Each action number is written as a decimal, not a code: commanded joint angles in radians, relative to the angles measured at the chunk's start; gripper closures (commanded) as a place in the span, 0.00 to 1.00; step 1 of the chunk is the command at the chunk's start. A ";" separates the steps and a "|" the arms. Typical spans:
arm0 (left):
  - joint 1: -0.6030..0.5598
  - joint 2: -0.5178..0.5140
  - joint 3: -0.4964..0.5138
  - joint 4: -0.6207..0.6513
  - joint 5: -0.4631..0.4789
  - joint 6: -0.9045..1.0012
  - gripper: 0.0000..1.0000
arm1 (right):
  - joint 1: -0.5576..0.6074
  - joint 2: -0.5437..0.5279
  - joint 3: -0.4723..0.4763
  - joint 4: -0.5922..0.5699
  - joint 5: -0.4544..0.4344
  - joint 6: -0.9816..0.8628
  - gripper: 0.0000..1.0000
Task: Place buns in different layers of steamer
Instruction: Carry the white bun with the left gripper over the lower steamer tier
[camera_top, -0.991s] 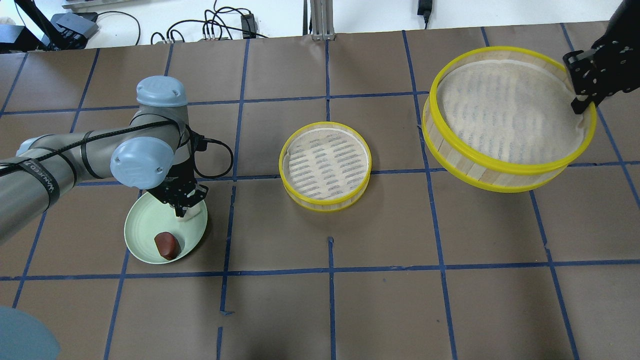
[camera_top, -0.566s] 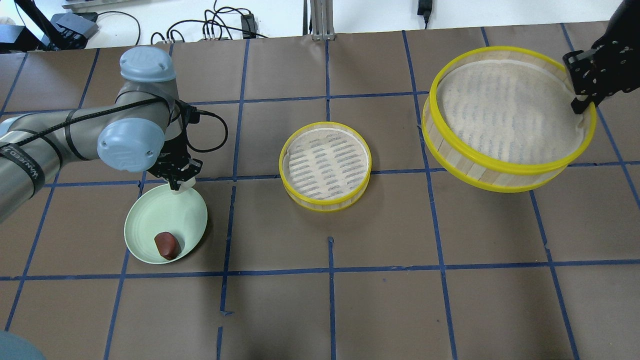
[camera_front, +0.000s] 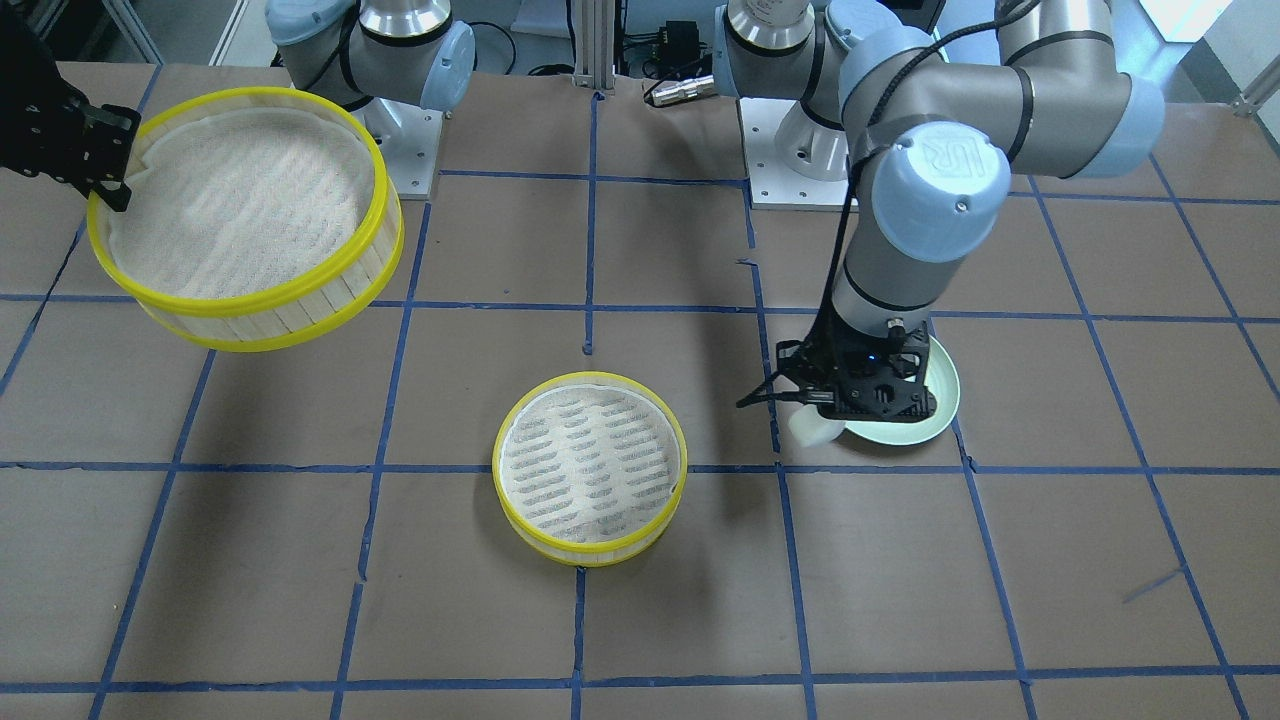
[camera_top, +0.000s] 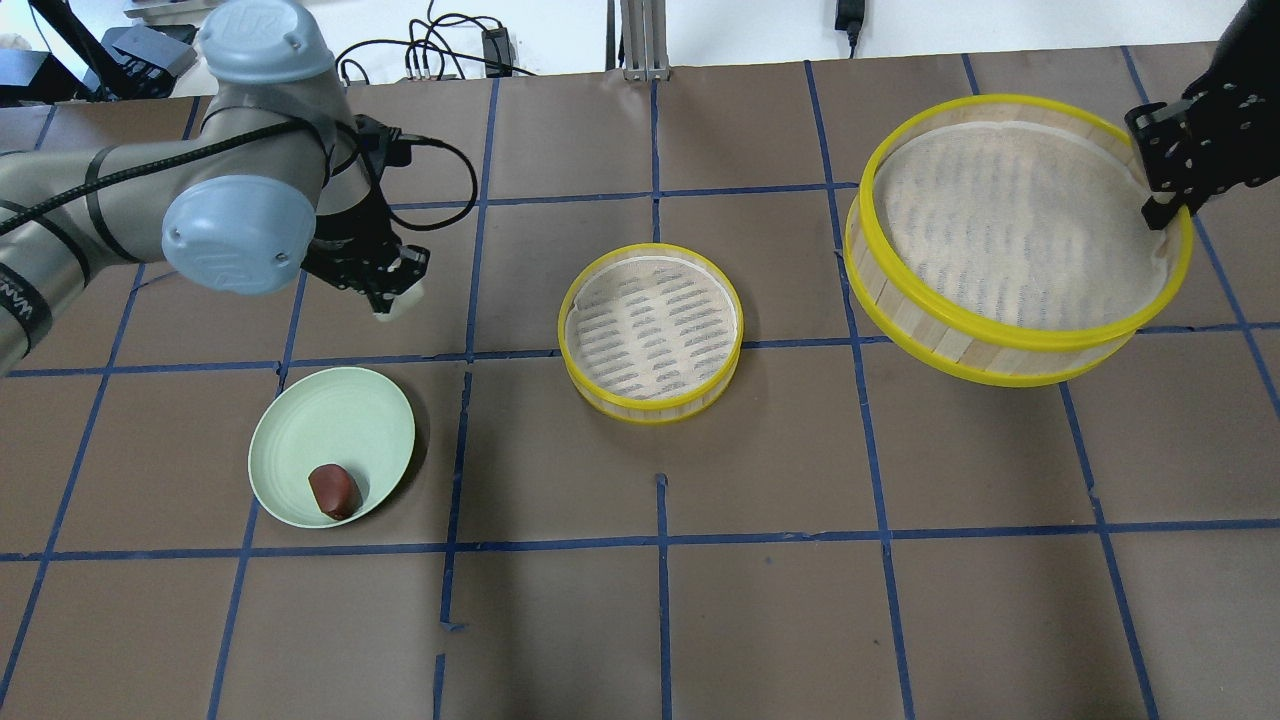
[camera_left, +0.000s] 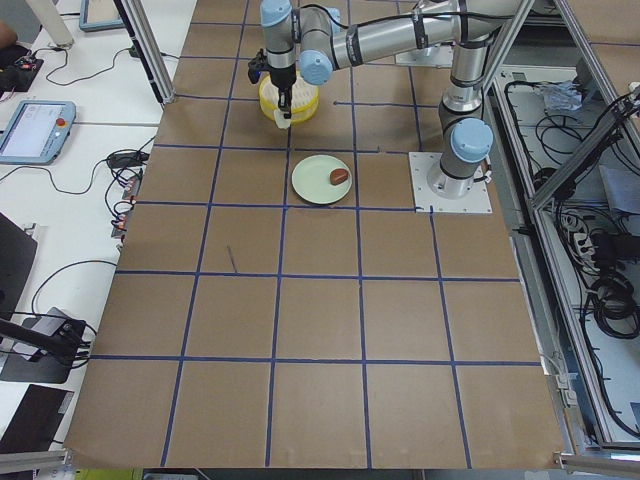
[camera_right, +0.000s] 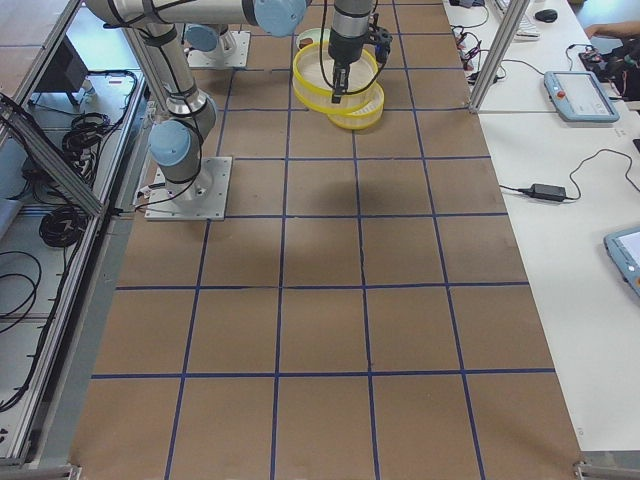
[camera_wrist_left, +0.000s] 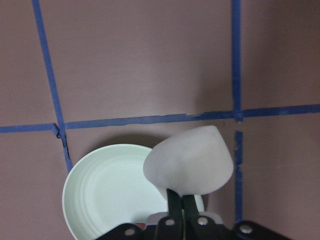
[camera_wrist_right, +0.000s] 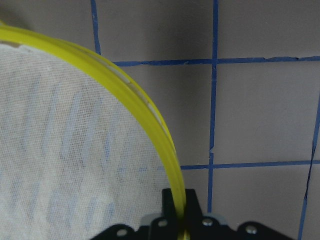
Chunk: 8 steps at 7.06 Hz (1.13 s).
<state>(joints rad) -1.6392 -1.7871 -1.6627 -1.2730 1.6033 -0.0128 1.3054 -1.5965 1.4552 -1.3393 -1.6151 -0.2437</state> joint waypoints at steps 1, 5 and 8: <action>-0.153 -0.069 0.052 0.140 -0.089 -0.143 0.99 | 0.000 0.001 0.001 0.000 -0.002 0.000 0.92; -0.292 -0.224 0.040 0.244 -0.089 -0.373 0.02 | 0.000 0.003 0.002 0.000 -0.006 -0.002 0.92; -0.291 -0.195 0.023 0.239 -0.076 -0.354 0.00 | 0.000 0.003 0.002 -0.001 -0.002 0.000 0.92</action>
<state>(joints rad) -1.9298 -1.9897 -1.6375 -1.0332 1.5214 -0.3741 1.3054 -1.5939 1.4573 -1.3401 -1.6166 -0.2444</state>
